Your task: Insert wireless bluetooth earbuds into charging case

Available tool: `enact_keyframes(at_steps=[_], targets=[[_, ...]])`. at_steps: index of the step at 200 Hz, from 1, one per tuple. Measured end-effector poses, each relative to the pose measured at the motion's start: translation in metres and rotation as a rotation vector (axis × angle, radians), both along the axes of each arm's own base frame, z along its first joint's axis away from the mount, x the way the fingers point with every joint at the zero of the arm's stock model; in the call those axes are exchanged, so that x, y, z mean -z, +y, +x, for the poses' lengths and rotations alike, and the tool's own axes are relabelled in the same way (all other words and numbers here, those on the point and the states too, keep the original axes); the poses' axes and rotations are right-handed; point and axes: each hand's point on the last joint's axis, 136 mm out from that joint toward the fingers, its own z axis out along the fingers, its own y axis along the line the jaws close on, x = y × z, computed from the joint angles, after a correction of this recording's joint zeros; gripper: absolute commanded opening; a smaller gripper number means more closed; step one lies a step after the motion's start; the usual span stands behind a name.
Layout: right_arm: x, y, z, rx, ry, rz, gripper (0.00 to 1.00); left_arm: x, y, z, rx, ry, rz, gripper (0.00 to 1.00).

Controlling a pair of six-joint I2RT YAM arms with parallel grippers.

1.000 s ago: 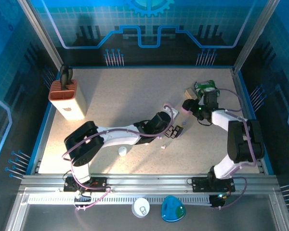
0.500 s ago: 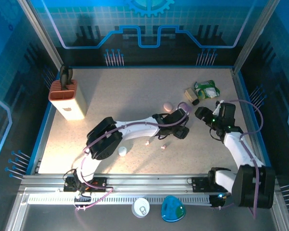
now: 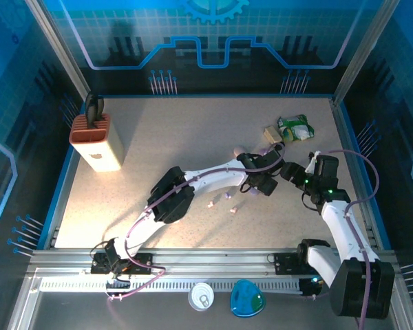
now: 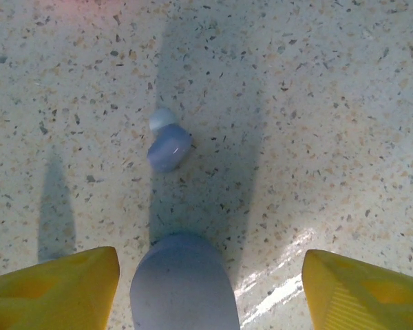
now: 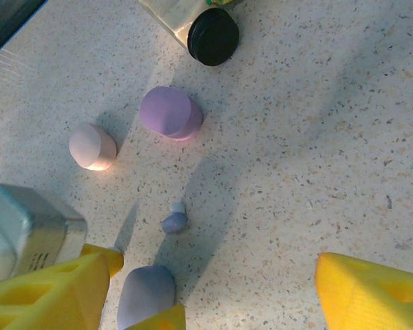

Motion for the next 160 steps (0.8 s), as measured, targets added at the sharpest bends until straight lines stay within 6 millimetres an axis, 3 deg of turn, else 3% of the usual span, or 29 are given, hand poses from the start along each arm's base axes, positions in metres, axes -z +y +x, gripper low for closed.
enact_keyframes(at_steps=[53, 87, 160], targets=[[0.005, 0.0, -0.004, -0.005, 0.013, -0.008, 0.78, 0.016, 0.011, 0.0, -0.013, 0.013, 0.077, 0.72], [0.01, 0.0, -0.007, -0.007, 0.026, -0.009, 0.78, 0.017, 0.014, 0.0, -0.016, 0.012, 0.093, 0.58], [0.008, -0.001, -0.009, -0.005, 0.014, -0.013, 0.78, 0.019, 0.014, -0.001, -0.02, 0.015, 0.094, 0.49]])
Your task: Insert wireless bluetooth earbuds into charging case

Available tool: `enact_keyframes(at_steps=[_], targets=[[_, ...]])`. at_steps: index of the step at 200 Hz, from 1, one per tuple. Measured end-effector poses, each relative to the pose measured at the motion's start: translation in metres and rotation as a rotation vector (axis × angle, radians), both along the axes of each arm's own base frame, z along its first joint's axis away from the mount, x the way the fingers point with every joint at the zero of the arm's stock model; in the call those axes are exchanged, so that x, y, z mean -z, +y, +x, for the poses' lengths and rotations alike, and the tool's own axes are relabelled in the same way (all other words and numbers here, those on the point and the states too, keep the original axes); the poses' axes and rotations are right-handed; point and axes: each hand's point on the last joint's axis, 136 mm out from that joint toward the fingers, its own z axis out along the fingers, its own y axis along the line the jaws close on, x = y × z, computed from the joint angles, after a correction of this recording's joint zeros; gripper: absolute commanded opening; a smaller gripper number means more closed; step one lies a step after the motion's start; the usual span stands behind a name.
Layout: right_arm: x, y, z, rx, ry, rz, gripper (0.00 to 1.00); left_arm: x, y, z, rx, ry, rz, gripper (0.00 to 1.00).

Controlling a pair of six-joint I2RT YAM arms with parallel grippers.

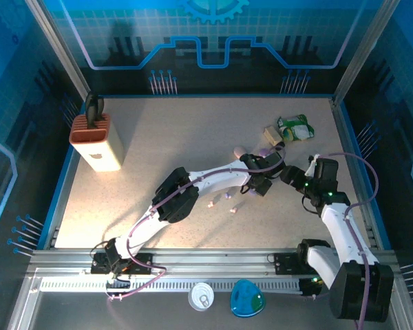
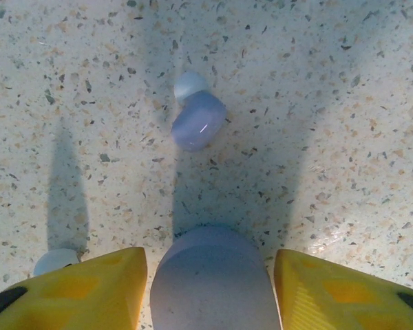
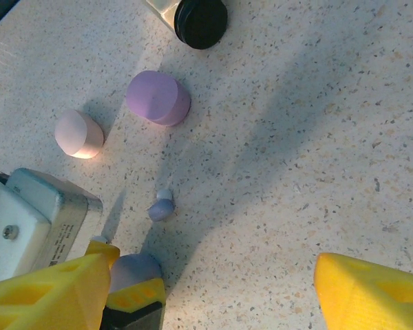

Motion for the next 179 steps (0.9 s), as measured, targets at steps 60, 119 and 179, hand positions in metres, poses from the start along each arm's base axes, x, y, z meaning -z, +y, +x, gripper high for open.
enact_keyframes(at_steps=[60, 119, 179], targets=[[-0.006, 0.0, -0.002, -0.002, -0.02, -0.004, 0.78, 0.008, 0.001, -0.001, -0.003, 0.009, 0.011, 0.52], [-0.011, 0.004, -0.008, -0.019, -0.028, 0.002, 0.79, 0.007, 0.001, 0.0, -0.014, 0.002, -0.004, 0.36], [-0.055, 0.032, -0.014, -0.173, -0.21, 0.053, 0.78, -0.022, 0.037, -0.009, -0.093, -0.057, -0.145, 0.34]])
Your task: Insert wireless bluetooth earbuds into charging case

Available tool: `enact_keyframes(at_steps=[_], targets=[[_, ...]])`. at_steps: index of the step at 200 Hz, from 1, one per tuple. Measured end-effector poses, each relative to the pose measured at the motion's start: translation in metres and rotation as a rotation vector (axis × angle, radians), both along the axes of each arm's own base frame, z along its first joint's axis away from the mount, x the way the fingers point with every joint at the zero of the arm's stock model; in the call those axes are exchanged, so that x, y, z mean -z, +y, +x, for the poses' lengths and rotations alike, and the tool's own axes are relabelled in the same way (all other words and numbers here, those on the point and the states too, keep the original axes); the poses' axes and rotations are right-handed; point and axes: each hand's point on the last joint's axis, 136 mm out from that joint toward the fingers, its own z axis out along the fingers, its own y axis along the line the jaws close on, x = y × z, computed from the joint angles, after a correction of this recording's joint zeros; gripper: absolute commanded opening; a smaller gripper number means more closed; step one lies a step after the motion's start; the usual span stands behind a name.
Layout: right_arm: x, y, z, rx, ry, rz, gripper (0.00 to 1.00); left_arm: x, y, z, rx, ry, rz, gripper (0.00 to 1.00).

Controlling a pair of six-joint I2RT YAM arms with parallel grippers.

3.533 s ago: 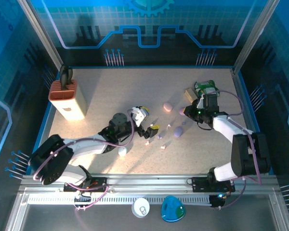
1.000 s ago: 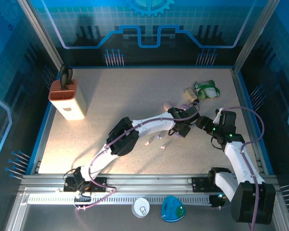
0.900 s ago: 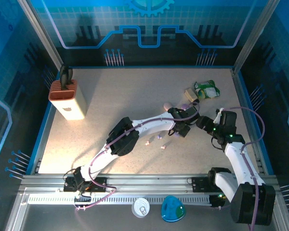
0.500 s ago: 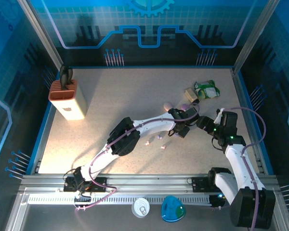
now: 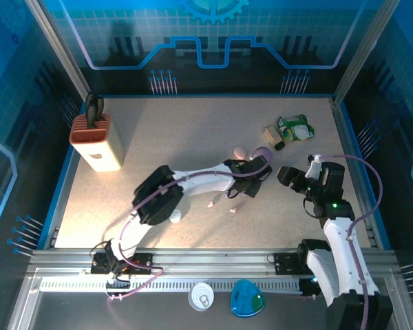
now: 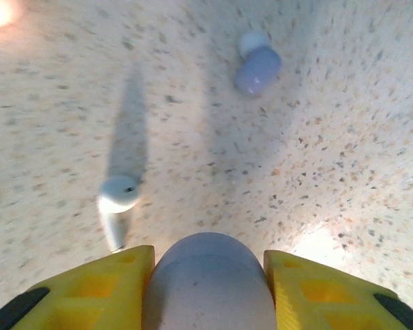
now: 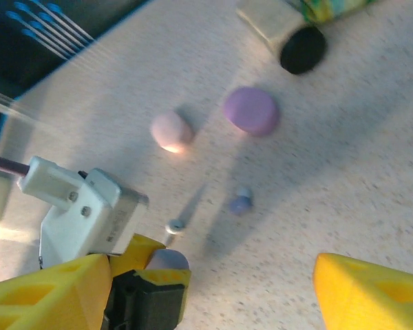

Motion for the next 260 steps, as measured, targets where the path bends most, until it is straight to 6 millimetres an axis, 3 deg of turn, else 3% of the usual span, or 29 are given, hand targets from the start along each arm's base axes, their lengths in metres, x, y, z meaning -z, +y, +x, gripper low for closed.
enact_keyframes(at_steps=[37, 55, 75, 134, 155, 199, 236, 260], targets=[[-0.028, 0.038, -0.006, -0.157, -0.145, -0.012, 0.79, -0.067, 0.045, 0.022, -0.178, -0.064, -0.283, 0.31], [-0.029, 0.064, -0.012, -0.252, -0.2, -0.031, 0.79, -0.098, 0.072, 0.034, -0.287, -0.094, -0.431, 0.28], [-0.025, 0.091, -0.018, -0.341, -0.249, -0.056, 0.8, -0.118, 0.094, 0.035, -0.39, -0.099, -0.557, 0.28], [-0.023, 0.17, -0.02, -0.55, -0.422, -0.125, 0.83, -0.123, 0.125, 0.007, -0.645, 0.039, -0.827, 0.29], [-0.022, 0.189, -0.013, -0.569, -0.465, -0.122, 0.82, -0.125, 0.13, 0.001, -0.728, 0.091, -0.923, 0.29], [-0.02, 0.209, 0.006, -0.55, -0.495, -0.064, 0.78, -0.141, 0.127, 0.002, -0.787, 0.143, -1.05, 0.29], [-0.037, 0.223, 0.018, -0.539, -0.53, -0.01, 0.77, -0.15, 0.129, 0.0, -0.79, 0.144, -1.088, 0.29], [-0.041, 0.227, 0.023, -0.524, -0.53, 0.019, 0.63, -0.151, 0.129, 0.0, -0.787, 0.142, -1.096, 0.28]])
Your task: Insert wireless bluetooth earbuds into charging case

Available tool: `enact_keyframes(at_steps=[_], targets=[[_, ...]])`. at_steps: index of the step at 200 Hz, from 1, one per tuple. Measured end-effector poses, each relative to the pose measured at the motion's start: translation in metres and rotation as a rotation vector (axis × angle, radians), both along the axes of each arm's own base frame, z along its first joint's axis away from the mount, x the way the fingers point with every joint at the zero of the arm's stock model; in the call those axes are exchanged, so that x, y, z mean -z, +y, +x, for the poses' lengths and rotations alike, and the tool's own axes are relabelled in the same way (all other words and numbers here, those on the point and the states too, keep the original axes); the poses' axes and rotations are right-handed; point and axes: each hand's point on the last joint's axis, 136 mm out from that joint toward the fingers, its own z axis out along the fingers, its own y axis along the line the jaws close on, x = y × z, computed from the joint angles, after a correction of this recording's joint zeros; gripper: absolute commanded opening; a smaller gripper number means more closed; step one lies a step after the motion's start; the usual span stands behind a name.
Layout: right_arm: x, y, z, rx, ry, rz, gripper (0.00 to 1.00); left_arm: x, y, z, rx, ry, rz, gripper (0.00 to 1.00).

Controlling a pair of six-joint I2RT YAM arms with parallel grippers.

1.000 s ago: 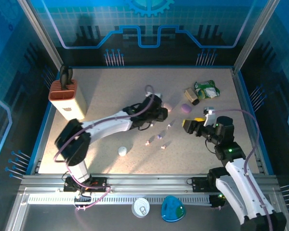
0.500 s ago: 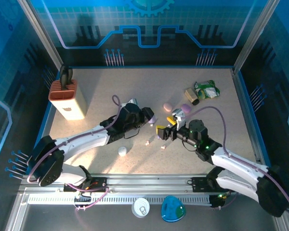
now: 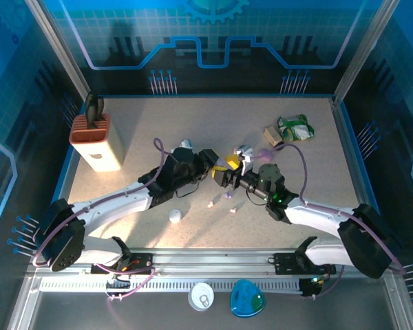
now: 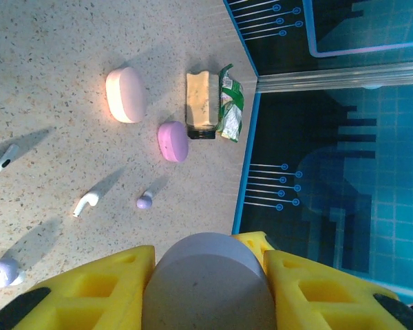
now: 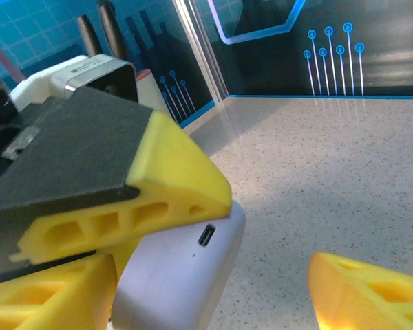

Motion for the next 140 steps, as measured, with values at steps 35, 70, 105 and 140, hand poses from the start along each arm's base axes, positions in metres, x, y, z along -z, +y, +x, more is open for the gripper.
enact_keyframes(at_steps=[35, 70, 105, 140], targets=[[-0.003, 0.011, -0.002, -0.032, 0.018, 0.026, 0.31, 0.001, 0.002, 0.002, -0.01, -0.008, -0.004, 0.28], [-0.003, 0.01, -0.001, -0.027, 0.029, 0.036, 0.22, 0.0, 0.004, 0.004, -0.019, -0.016, -0.007, 0.37], [-0.005, 0.007, -0.002, -0.022, 0.042, 0.038, 0.22, -0.004, 0.0, 0.004, 0.012, -0.071, -0.011, 0.76], [-0.008, -0.007, 0.001, 0.009, 0.091, 0.061, 0.21, -0.012, 0.001, 0.003, 0.05, -0.233, 0.007, 0.92]])
